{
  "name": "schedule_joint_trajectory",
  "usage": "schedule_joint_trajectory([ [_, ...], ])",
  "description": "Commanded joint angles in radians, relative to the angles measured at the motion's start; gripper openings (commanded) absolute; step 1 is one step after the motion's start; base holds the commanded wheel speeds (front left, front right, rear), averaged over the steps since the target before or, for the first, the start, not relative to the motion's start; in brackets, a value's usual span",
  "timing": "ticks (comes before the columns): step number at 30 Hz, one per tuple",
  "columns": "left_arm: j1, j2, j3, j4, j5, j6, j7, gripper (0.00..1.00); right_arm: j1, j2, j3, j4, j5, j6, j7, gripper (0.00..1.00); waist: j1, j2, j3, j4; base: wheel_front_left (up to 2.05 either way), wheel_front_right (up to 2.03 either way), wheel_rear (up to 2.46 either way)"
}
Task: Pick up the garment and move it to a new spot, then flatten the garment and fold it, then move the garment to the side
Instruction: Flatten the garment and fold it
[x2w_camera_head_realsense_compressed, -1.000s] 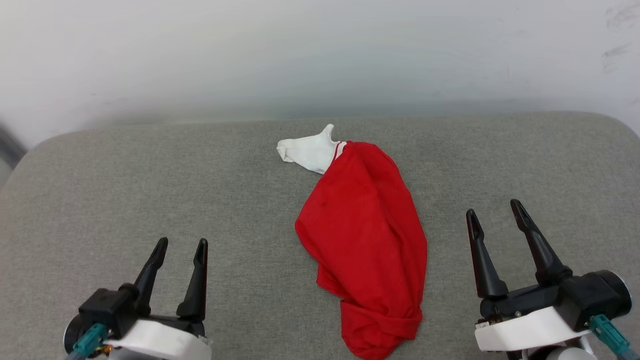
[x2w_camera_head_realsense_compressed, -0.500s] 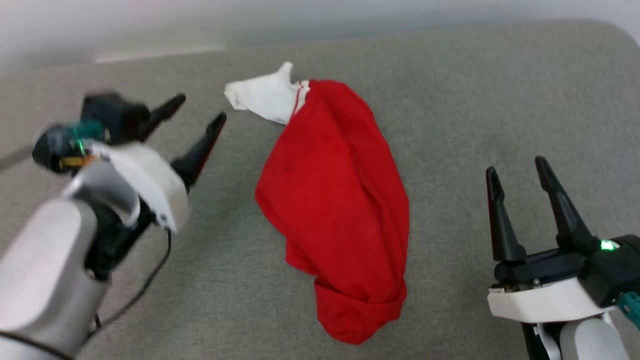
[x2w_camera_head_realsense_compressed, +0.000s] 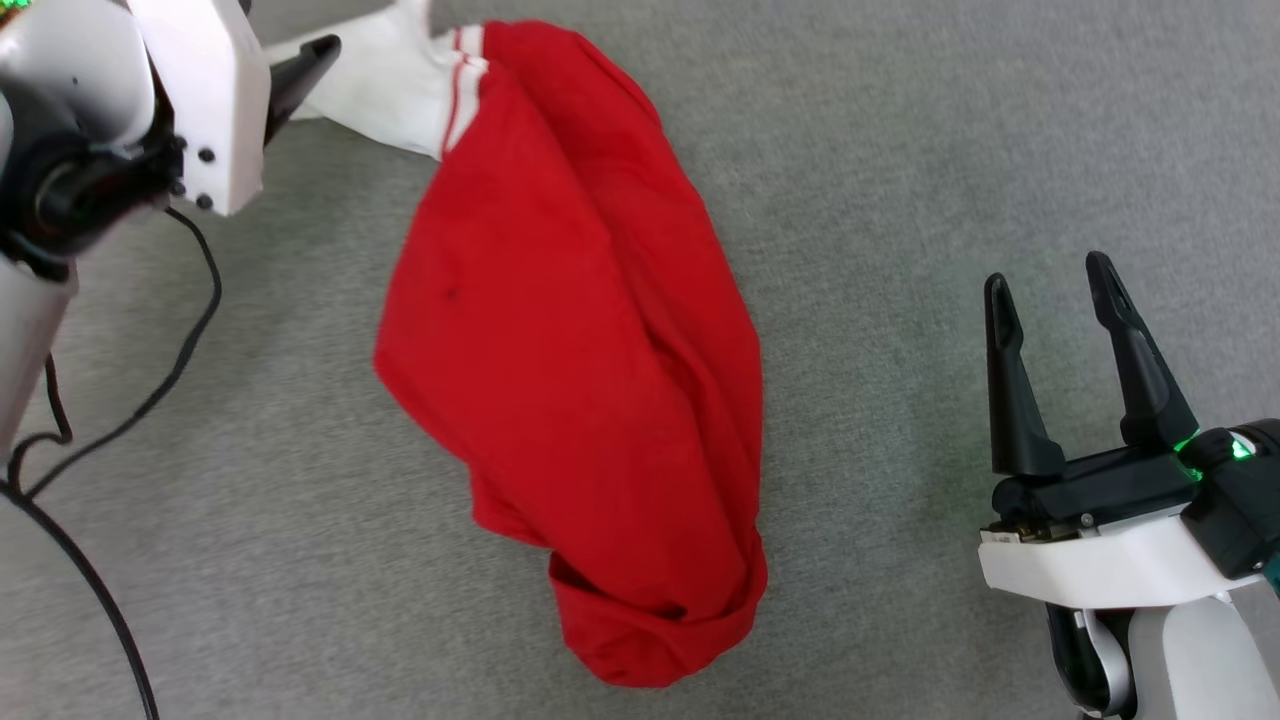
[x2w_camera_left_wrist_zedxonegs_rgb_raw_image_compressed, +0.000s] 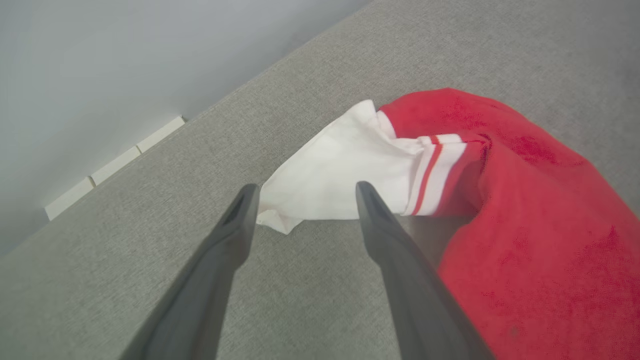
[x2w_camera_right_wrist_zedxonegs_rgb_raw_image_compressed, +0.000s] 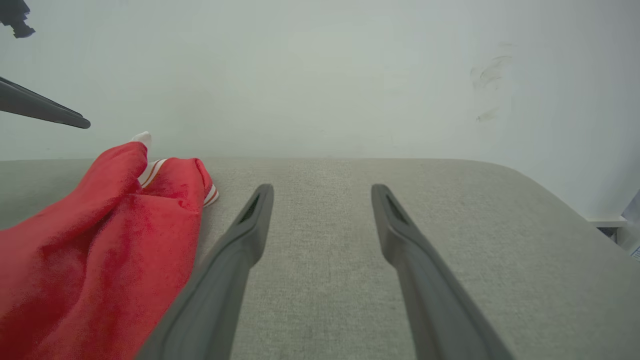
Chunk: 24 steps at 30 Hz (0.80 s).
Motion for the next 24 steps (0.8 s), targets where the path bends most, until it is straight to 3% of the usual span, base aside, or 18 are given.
schedule_joint_trajectory([
  [1, -0.038, 0.002, -0.019, 0.035, -0.008, -0.001, 0.022, 1.0, -0.018, 0.002, 0.0, -0.001, 0.012, -0.001, -0.002, 1.0, -0.0003, -0.0001, 0.047, -0.037, 0.0, 0.0, 0.0],
  [12, -0.132, -0.001, -0.181, 0.19, -0.009, -0.001, 0.075, 1.0, -0.034, 0.002, 0.013, 0.0, 0.022, -0.001, -0.002, 1.0, -0.0003, -0.0001, 0.098, -0.052, 0.0, 0.0, 0.0],
  [13, -0.127, -0.003, -0.196, 0.193, -0.02, -0.001, 0.077, 0.93, -0.034, 0.002, 0.012, 0.0, 0.022, -0.001, -0.002, 1.0, -0.0003, -0.0001, 0.099, -0.05, 0.0, 0.0, 0.0],
  [14, -0.12, -0.004, -0.213, 0.192, -0.032, -0.001, 0.075, 0.43, -0.035, 0.002, 0.011, 0.002, 0.02, -0.001, -0.002, 1.0, -0.0003, -0.0001, 0.099, -0.047, 0.0, 0.0, 0.0],
  [15, -0.115, -0.006, -0.225, 0.189, -0.044, -0.001, 0.068, 0.04, -0.036, 0.002, 0.009, 0.003, 0.018, -0.001, -0.002, 1.0, -0.0003, -0.0001, 0.1, -0.043, 0.0, 0.0, 0.0],
  [20, -0.099, 0.001, -0.273, 0.184, -0.075, -0.001, 0.023, 0.0, -0.038, 0.002, 0.007, 0.004, 0.005, -0.001, -0.002, 1.0, -0.0003, -0.0001, 0.09, -0.021, 0.0, 0.0, 0.0],
  [24, -0.123, -0.006, -0.255, 0.183, -0.082, -0.001, -0.141, 0.0, -0.038, 0.002, 0.003, 0.011, -0.009, -0.001, -0.002, 1.0, -0.0003, -0.0001, 0.06, 0.009, 0.0, 0.0, 0.0],
])
